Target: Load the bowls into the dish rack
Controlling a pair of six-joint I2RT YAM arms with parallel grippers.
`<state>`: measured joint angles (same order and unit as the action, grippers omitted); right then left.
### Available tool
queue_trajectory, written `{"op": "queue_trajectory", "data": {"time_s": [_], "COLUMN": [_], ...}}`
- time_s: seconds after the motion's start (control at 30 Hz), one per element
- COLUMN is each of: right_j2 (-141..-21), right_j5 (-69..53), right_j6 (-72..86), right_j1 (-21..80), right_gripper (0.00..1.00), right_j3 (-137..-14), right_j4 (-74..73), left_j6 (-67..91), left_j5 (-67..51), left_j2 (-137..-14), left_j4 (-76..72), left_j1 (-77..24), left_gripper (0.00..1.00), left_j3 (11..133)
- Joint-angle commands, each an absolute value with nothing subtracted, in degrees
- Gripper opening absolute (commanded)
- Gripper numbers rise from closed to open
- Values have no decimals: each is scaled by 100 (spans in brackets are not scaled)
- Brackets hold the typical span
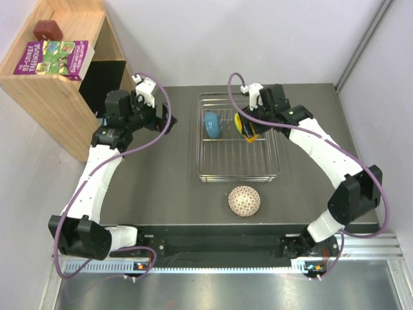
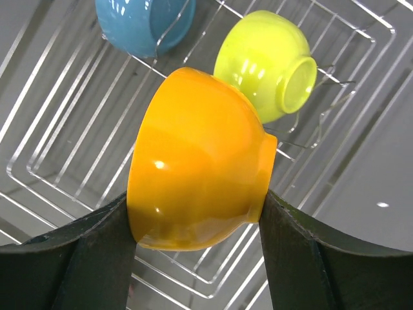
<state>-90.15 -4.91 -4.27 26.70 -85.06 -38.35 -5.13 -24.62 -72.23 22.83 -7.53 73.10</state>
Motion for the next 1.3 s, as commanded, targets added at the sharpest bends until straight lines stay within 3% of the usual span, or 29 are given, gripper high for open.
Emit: {"op": "queue_trajectory", "data": {"time_s": [0.0,0.37,1.27], "right_j2": [-8727,-8982,-9879], "right_j5": [596,2038,3384], "right_j6": [-878,-1090,-1591], "right_j1": [3022,3419,4157], "right_gripper": [0,0,0], "right_j3": [-8438,-8121,-7796], "right_j4": [-3955,-3964,-3832], "left_j6": [-712,-896,-1037], "left_j5": [-2250,-2109,-1986], "left_j2": [-6979,-6821,-6618], "left_j4": [2443,2646,2698], "left_j1": [-721,-712,-694], "left_gripper": [99,99,99], "left_j3": [7225,7154,6926]}}
